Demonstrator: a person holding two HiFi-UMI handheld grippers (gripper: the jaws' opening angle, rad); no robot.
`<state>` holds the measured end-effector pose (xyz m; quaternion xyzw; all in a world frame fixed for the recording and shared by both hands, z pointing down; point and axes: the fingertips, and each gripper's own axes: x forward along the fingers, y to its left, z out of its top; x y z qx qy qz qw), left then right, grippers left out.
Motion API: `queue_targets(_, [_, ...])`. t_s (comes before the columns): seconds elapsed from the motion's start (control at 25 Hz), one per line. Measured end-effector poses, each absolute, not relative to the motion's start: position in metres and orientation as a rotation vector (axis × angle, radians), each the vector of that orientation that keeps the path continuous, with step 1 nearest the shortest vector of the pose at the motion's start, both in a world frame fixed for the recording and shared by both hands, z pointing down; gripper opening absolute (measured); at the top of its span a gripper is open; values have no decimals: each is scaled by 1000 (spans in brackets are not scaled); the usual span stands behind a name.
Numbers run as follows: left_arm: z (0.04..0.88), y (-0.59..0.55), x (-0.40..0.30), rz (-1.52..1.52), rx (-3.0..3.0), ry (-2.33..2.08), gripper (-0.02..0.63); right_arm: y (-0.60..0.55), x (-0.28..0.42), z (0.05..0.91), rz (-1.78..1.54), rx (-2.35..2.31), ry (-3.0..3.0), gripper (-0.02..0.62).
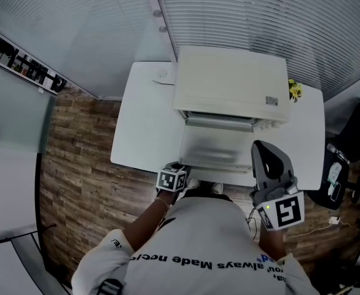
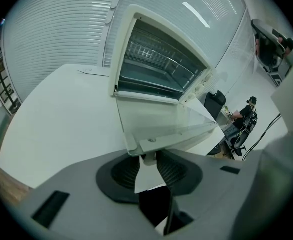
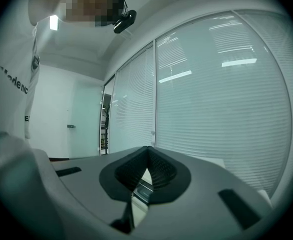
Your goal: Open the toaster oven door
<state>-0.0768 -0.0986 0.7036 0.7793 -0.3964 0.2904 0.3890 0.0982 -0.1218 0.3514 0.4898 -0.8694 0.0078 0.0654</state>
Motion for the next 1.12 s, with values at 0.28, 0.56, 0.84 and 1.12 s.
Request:
queue_targets(0.28, [727,-89,-77,797,1938,-967,114,-117,102,356,42,1485,-2602,8])
queue_targets(0.56, [744,-85,-78,832,1910,-954,114,-112,108,357,49,1508,-2584,8])
queue_targets(0.84, [756,-84,-79,843,1883,-933,115,-110,111,358,56,1525,-2572,8])
queue_targets(1.12, [764,-83,-79,852,1869,-912,115,-108,113,358,56,1532,-2558,8])
